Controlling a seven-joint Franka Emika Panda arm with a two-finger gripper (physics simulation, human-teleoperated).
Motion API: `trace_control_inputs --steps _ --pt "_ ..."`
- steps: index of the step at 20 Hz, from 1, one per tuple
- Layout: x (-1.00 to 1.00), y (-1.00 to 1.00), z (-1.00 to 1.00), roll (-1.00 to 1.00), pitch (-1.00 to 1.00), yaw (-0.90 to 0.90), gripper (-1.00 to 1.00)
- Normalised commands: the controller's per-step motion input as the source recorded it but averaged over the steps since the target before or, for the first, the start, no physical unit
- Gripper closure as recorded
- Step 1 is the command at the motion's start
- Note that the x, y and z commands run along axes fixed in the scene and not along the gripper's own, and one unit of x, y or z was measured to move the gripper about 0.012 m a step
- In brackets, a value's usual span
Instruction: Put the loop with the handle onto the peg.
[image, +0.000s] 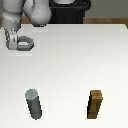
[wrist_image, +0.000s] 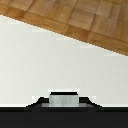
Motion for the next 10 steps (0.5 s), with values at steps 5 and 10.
trace_control_inputs --steps 5,10 --pt "1.0 0.0 0.0 0.0 0.0 0.0 1.0" --pt "0.6 0.0 0.0 0.0 0.0 0.0 1.0"
